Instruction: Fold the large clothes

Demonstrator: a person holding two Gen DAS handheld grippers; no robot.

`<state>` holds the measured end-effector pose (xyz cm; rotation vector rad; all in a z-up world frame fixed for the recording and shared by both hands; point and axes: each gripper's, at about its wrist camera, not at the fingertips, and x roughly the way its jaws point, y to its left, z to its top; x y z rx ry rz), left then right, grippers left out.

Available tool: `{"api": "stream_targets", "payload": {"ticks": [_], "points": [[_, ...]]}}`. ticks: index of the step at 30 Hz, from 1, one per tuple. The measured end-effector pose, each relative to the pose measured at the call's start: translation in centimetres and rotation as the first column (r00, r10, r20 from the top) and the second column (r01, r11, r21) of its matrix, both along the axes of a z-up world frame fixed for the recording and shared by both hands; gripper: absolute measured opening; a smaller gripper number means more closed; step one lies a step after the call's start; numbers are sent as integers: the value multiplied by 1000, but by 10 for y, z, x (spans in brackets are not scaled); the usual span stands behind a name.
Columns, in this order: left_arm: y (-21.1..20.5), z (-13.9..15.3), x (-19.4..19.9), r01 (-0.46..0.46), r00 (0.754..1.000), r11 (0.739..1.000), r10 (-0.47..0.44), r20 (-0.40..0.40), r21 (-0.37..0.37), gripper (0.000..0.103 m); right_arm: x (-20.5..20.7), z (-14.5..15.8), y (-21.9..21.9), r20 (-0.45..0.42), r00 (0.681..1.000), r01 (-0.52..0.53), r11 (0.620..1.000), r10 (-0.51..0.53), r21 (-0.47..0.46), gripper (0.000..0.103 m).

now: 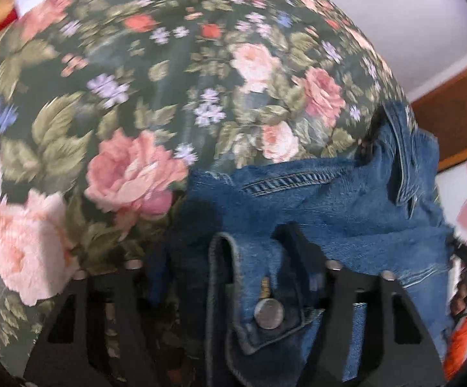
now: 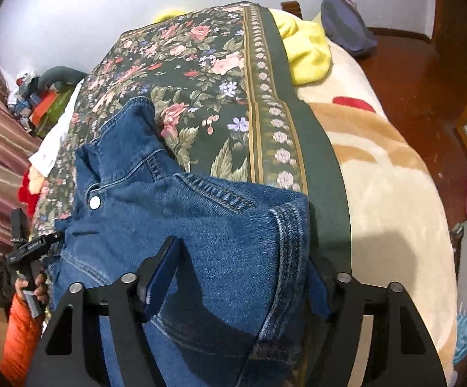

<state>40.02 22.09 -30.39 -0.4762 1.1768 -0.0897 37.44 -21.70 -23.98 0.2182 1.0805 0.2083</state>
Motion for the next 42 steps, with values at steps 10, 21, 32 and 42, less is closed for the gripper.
{"api": "stream_targets", "payload": {"ticks": [10, 21, 32, 42], "points": [[-62, 76, -10, 25, 981, 913, -101, 165, 408, 32, 13, 24, 40, 70, 991, -97, 981, 110, -167, 15], [-8, 144, -1, -162, 948, 859, -2, 320, 486, 32, 83, 52, 118, 169, 966, -154, 959, 196, -236, 11], [62, 48, 30, -168, 986, 915, 150, 78, 368, 39, 121, 11, 144, 129, 970, -156, 935, 206, -319, 12], [37, 62, 20, -85, 995, 843, 46, 85, 532, 52, 100, 18, 131, 116, 967, -164, 902, 227, -400, 24]]}}
